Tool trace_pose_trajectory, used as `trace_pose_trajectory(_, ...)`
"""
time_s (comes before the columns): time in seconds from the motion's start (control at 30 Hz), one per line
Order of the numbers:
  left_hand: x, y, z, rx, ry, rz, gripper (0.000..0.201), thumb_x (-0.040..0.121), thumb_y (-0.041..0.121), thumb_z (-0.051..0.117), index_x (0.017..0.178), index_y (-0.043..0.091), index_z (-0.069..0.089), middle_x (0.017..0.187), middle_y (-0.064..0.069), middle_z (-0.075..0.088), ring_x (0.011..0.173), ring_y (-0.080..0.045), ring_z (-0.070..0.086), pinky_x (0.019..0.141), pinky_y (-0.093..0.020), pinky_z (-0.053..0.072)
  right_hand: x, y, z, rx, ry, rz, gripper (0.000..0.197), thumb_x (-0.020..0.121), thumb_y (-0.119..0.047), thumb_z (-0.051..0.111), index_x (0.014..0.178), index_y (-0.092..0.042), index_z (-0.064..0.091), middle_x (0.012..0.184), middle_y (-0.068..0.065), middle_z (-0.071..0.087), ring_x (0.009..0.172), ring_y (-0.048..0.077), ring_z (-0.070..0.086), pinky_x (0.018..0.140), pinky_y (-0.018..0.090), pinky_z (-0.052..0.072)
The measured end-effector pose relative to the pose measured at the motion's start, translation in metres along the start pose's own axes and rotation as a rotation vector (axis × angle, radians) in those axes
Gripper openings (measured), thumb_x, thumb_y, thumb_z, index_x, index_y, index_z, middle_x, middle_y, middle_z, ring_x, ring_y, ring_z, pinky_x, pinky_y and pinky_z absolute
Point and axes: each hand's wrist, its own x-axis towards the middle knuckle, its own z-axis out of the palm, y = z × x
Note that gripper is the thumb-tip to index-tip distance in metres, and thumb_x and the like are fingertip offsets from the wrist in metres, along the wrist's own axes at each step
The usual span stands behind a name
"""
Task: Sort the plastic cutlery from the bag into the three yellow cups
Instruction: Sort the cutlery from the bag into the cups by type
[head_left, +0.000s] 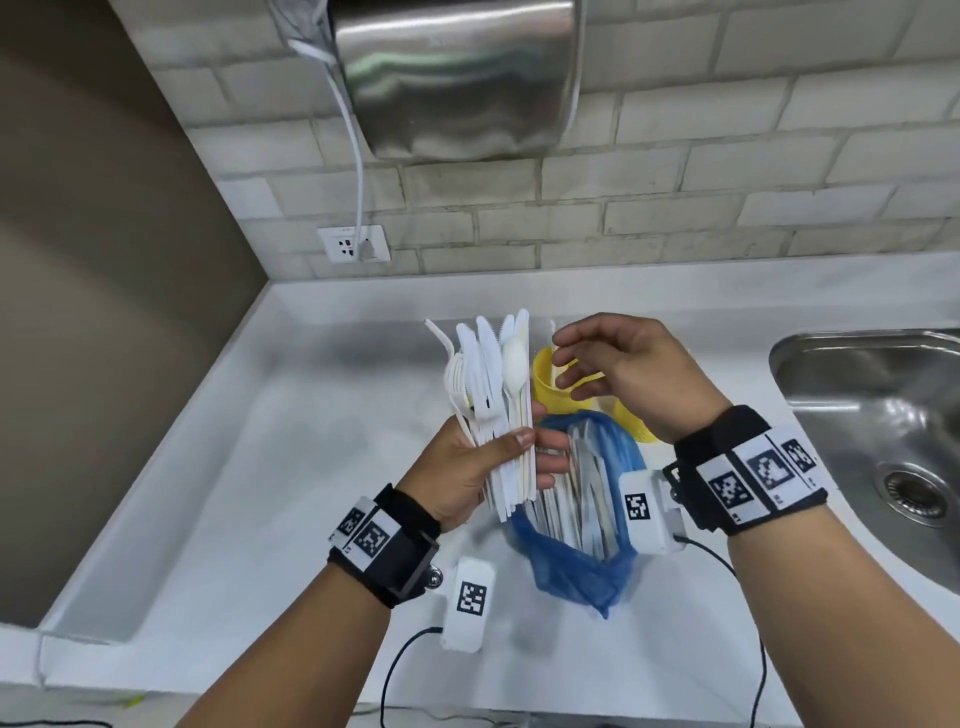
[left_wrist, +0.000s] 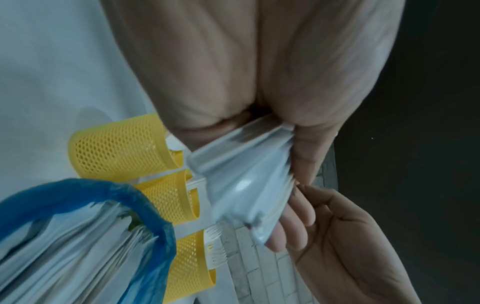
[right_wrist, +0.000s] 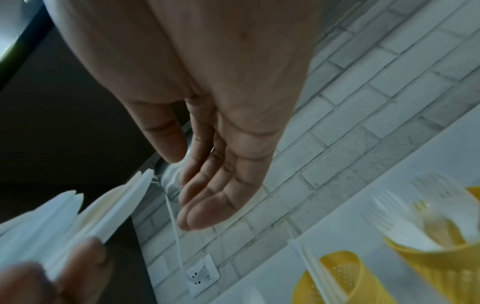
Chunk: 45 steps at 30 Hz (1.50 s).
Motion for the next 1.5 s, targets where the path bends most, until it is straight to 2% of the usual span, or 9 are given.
trace_pose_trajectory(0.13, -0.006, 0.009, -0.016, 0.015, -0.006, 0.018, 0.022, 0.096, 0.004, 0.053, 0.110, 0.005, 0.070, 0.104, -0.019, 0.075, 0.087, -0.033, 0.075, 0.075, -0.039, 0.062, -0.001, -0.004, 0.024, 0.034, -0.041, 0.003, 0.019, 0.102, -0.004, 0.053, 0.106, -0.001, 0.071, 0.091, 0.014, 0.070, 0.075, 0.026, 0.068, 0.068, 0.034, 0.056)
trace_pose_trajectory(0.27, -0.010, 0.017, -0.026, 0.081, -0.031, 0.021, 0.022, 0.101, 0.001, 0.049, 0.117, -0.001, 0.064, 0.109, -0.016, 0.075, 0.091, -0.032, 0.075, 0.078, -0.040, 0.062, 0.001, -0.011, 0.045, -0.066, -0.144, 0.001, 0.018, 0.103, -0.012, 0.056, 0.105, -0.003, 0.071, 0.089, 0.013, 0.072, 0.075, 0.024, 0.069, 0.078, 0.046, 0.058)
trace_pose_trajectory(0.43, -0.009, 0.029, -0.037, 0.048, -0.077, 0.014, 0.023, 0.100, 0.000, 0.051, 0.121, 0.002, 0.059, 0.110, -0.017, 0.074, 0.092, -0.032, 0.075, 0.080, -0.041, 0.061, 0.009, -0.017, 0.058, -0.031, -0.070, -0.032, 0.017, 0.103, -0.009, 0.055, 0.104, -0.003, 0.071, 0.100, 0.028, 0.069, 0.073, 0.029, 0.066, 0.075, 0.045, 0.055)
trace_pose_trajectory(0.67, -0.002, 0.031, -0.042, 0.037, -0.085, 0.041, 0.031, 0.097, 0.003, 0.056, 0.128, 0.004, 0.057, 0.114, -0.020, 0.072, 0.099, -0.035, 0.072, 0.085, -0.043, 0.060, 0.011, -0.018, 0.053, -0.032, -0.092, -0.061, 0.016, 0.102, -0.008, 0.056, 0.106, 0.000, 0.070, 0.098, 0.030, 0.068, 0.075, 0.030, 0.067, 0.075, 0.046, 0.057)
trace_pose_trajectory(0.93, 0.013, 0.025, -0.034, 0.041, -0.005, 0.059, 0.031, 0.093, 0.000, 0.062, 0.123, 0.002, 0.062, 0.101, -0.013, 0.069, 0.095, -0.025, 0.069, 0.078, -0.044, 0.061, 0.019, -0.011, 0.045, -0.205, -0.059, -0.156, 0.013, 0.098, -0.008, 0.064, 0.089, -0.008, 0.074, 0.078, 0.013, 0.075, 0.075, 0.022, 0.075, 0.072, 0.042, 0.061)
trace_pose_trajectory(1.13, 0.017, 0.024, -0.034, 0.072, 0.059, 0.072, 0.030, 0.098, -0.005, 0.057, 0.127, -0.003, 0.059, 0.098, -0.016, 0.067, 0.095, -0.030, 0.068, 0.080, -0.048, 0.060, 0.027, -0.001, 0.054, -0.234, 0.094, -0.215, 0.013, 0.090, -0.008, 0.067, 0.080, -0.014, 0.074, 0.065, 0.000, 0.073, 0.063, 0.014, 0.071, 0.066, 0.030, 0.058)
trace_pose_trajectory(1.3, 0.016, 0.025, -0.032, 0.108, 0.106, 0.082, 0.028, 0.097, -0.004, 0.058, 0.123, 0.005, 0.064, 0.099, -0.015, 0.071, 0.095, -0.030, 0.070, 0.081, -0.050, 0.061, 0.032, 0.005, 0.057, -0.202, 0.102, -0.198, 0.012, 0.089, -0.010, 0.067, 0.081, -0.016, 0.074, 0.066, -0.001, 0.073, 0.065, 0.017, 0.071, 0.070, 0.039, 0.061)
trace_pose_trajectory(1.4, 0.014, 0.026, -0.031, 0.165, 0.135, 0.091, 0.025, 0.097, -0.003, 0.058, 0.121, 0.003, 0.065, 0.098, -0.016, 0.072, 0.092, -0.027, 0.073, 0.077, -0.038, 0.061, 0.031, 0.005, 0.056, -0.149, 0.102, -0.190, 0.008, 0.090, -0.015, 0.068, 0.090, -0.020, 0.073, 0.077, -0.002, 0.073, 0.074, 0.023, 0.073, 0.076, 0.049, 0.061)
trace_pose_trajectory(1.5, 0.012, 0.027, -0.030, 0.241, 0.144, 0.134, 0.023, 0.098, -0.002, 0.058, 0.119, 0.001, 0.066, 0.097, -0.017, 0.072, 0.089, -0.024, 0.073, 0.077, -0.030, 0.060, 0.028, 0.000, 0.052, -0.097, 0.161, -0.243, 0.018, 0.084, -0.021, 0.063, 0.101, -0.023, 0.071, 0.087, -0.007, 0.068, 0.082, 0.028, 0.068, 0.078, 0.050, 0.060)
